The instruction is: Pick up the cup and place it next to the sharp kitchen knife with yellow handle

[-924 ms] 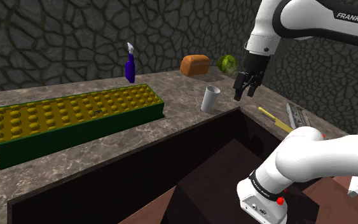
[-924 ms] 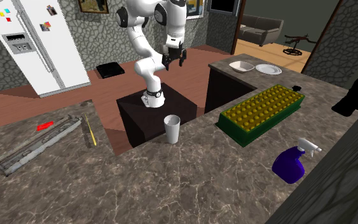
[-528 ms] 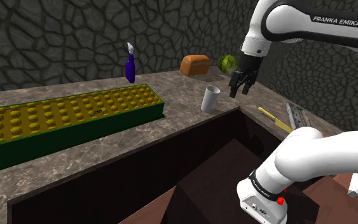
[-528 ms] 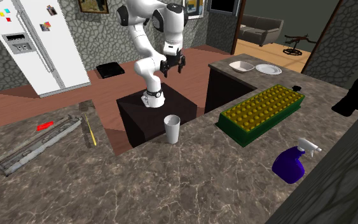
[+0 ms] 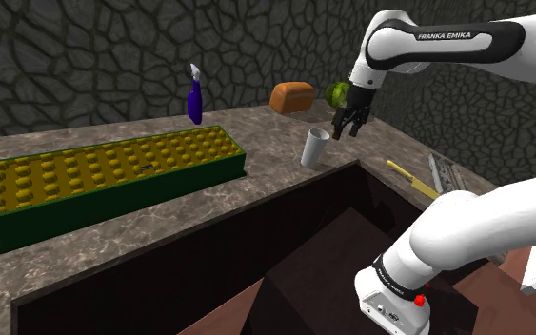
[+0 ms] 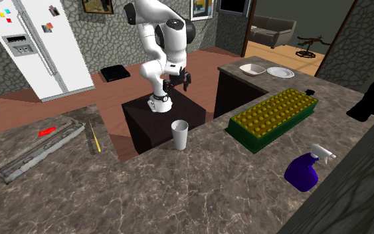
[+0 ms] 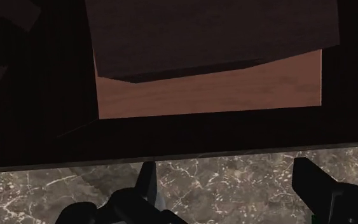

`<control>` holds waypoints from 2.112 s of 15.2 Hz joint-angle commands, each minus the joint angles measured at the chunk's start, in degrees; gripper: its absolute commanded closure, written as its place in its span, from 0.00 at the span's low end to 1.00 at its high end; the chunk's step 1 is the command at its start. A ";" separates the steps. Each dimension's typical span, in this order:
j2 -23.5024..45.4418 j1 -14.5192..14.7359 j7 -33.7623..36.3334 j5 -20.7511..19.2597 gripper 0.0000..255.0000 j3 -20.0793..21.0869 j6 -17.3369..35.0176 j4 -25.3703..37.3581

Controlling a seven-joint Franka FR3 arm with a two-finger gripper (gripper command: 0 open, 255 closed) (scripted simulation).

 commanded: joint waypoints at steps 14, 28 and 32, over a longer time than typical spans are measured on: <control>29.95 -2.20 -16.70 7.91 0.00 -10.32 13.85 18.28; 31.91 -2.15 -17.47 9.04 0.00 -10.07 19.51 14.40; 31.91 -2.15 -17.48 9.04 1.00 -10.08 19.50 14.41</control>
